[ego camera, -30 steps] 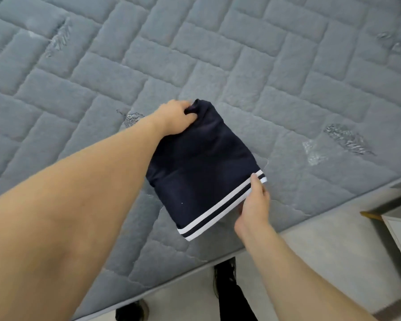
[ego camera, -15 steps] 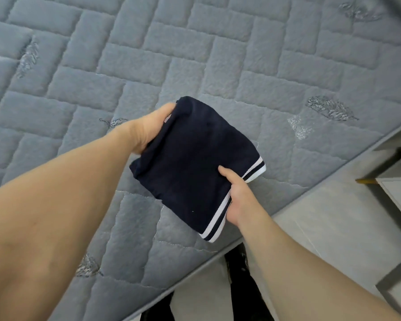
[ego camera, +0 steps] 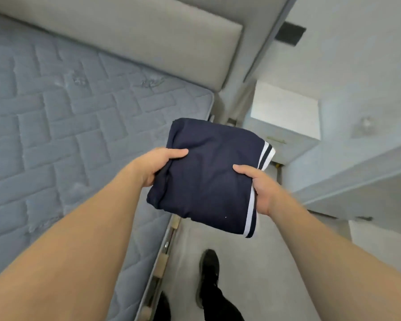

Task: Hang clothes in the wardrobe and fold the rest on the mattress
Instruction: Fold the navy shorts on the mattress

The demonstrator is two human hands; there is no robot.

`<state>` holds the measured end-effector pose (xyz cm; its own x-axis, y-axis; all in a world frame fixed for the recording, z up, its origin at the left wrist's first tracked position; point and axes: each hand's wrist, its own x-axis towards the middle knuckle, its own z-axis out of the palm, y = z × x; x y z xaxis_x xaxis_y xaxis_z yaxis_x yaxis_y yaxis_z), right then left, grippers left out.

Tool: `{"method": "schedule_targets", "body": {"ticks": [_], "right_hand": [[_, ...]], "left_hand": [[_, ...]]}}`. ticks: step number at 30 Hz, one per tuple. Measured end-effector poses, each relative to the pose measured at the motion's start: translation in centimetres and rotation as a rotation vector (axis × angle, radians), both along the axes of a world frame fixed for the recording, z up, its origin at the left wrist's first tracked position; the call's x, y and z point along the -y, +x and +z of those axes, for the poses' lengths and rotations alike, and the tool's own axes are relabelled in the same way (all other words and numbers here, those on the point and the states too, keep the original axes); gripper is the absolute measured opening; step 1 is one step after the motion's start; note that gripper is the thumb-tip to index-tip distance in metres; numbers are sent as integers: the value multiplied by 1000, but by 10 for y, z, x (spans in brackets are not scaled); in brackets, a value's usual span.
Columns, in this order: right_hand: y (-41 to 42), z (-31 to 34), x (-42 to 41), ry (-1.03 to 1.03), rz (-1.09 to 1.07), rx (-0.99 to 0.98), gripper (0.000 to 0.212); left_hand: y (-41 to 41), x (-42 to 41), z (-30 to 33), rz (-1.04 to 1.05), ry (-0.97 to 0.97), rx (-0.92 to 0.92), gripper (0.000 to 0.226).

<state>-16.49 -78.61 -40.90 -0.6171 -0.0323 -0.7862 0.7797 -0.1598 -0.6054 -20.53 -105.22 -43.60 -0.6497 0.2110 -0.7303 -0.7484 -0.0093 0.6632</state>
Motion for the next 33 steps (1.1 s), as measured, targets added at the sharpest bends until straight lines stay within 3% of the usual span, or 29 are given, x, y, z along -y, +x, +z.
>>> {"method": "schedule_targets", "body": {"ticks": [6,10,13,20,33], "right_hand": [[44,143,-147,21,-190,-206,40],[90,218,-250,61,-363,-307,50],[127,261,-319,103,-530,-400,56],[180,337,-438,166,-904,-578,47],[202,436,-581,437,-1153,-787,32]], "left_hand": [[-19,-155,121,-241,208,-67,49],[-16,-278,198,-460,205,-133,59],[-9,-373,257,-604,171,-250,51],[11,-543,366,-771,145,-482,29],[-13,-771,484,-1011,304,-697,28]]}}
